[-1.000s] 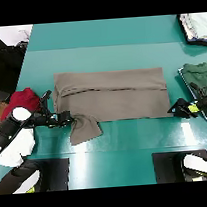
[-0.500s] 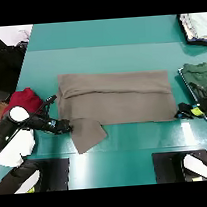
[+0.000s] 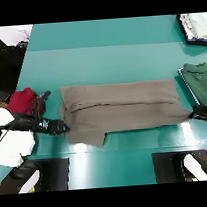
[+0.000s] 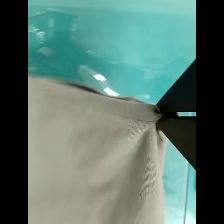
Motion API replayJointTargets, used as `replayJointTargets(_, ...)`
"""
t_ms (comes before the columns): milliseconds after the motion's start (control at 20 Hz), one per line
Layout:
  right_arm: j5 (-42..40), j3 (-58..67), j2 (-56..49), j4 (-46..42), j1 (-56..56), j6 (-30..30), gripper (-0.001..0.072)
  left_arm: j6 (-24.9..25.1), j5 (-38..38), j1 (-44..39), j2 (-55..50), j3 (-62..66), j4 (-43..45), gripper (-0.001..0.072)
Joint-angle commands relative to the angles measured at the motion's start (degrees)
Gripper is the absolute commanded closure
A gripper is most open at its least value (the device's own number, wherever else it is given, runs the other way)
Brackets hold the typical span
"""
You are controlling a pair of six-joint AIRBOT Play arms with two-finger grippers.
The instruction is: Fold the shirts.
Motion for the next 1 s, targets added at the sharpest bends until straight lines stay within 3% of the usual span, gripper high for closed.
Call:
replayJointTargets(0, -1.51, 4.83, -3.52, 2.25, 4.81, 0.11, 0.0694, 2.67, 6.67, 0.02, -5.46, 7.48, 0.83, 0.0684)
replayJointTargets(550, -4.33, 27.39, -27.82, 2.69, 9.03, 4.13, 0.0692, 3.98, 25.99, 0.11, -30.32, 23.21, 0.98, 0.0683)
replayJointTargets(750, -6.05, 33.07, -34.86, 10.38, 9.03, 4.17, 0.0692, 3.93, 33.81, 0.09, -32.0, 23.54, 0.9, 0.0682)
replayJointTargets(800, -7.78, 34.07, -36.39, 13.18, 9.03, 4.22, 0.0684, 3.76, 35.32, 0.09, -31.98, 23.56, 0.81, 0.064)
replayJointTargets(850, -10.21, 34.97, -37.81, 16.41, 8.83, 4.22, 0.0548, 3.52, 36.94, 0.09, -31.98, 23.56, 0.68, 0.031)
replayJointTargets(900, -12.24, 35.85, -39.01, 19.32, 8.55, 4.22, 0.0279, 2.82, 38.12, 0.09, -31.98, 23.58, 0.5, 0.0066)
replayJointTargets(950, -13.25, 36.89, -40.11, 21.9, 8.41, 4.22, 0.0099, 1.81, 38.07, 0.09, -31.98, 24.06, 0.52, 0.0044)
